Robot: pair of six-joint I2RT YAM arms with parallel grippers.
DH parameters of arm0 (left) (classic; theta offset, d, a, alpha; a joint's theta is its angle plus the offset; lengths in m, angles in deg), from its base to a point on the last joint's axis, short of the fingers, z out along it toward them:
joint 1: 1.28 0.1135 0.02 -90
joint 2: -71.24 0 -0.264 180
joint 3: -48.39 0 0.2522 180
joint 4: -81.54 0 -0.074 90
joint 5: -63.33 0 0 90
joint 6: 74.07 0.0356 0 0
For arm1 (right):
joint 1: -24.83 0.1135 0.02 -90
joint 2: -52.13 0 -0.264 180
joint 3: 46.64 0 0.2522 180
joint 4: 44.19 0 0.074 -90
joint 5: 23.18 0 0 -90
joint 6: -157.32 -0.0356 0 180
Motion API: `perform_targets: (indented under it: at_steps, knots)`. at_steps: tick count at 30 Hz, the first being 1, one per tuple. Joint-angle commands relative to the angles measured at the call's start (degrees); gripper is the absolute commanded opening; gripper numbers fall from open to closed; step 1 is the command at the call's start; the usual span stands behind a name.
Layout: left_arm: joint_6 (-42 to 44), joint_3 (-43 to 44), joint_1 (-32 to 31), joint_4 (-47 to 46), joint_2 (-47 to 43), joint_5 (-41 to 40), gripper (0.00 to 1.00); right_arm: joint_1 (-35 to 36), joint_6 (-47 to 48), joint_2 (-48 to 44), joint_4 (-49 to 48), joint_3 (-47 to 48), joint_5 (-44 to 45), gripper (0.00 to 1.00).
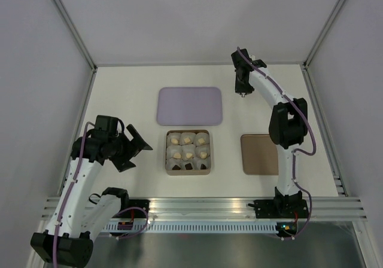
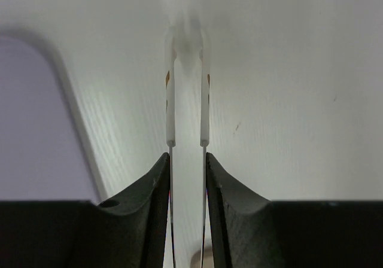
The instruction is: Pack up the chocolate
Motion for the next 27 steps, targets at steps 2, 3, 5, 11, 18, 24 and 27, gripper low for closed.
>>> perform_targets:
  at_steps: [2, 3, 5, 11, 18, 24, 27]
  knots:
    - [-1.0, -0.7, -0.3, -2.5, -1.2, 1.0, 0.99, -1.9, 6.5, 6.5, -3.9, 7.6, 0.4, 0.36]
    - [-1.3, -0.9, -0.3, -2.9, -1.3, 0.9, 1.00, -2.0, 6.5, 7.2, -4.3, 7.6, 0.2, 0.38]
    - [-1.7, -1.0, -0.3, -3.3, -1.7, 0.5, 1.00, -2.4, 6.0, 8.7, -5.4, 7.0, -0.5, 0.40]
    - [-1.7, -0.6, -0.3, -3.2, -2.0, -0.1, 1.00, -2.9, 4.2, 9.6, -6.8, 5.1, -2.6, 0.64]
    - [-1.2, 1.2, -0.3, -2.3, -1.6, 2.3, 1.00, -2.9, 3.1, 3.0, -2.9, 5.1, -1.1, 0.98]
    - [-0.8, 0.9, -0.3, 0.4, -1.4, 1.5, 1.00, -2.3, -1.0, -17.7, -2.3, -15.6, -3.6, 0.98]
    - [-1.8, -1.1, -0.3, 1.7, -1.9, 2.5, 1.00, 0.3, -0.8, -27.6, 0.2, -26.0, -3.7, 0.98]
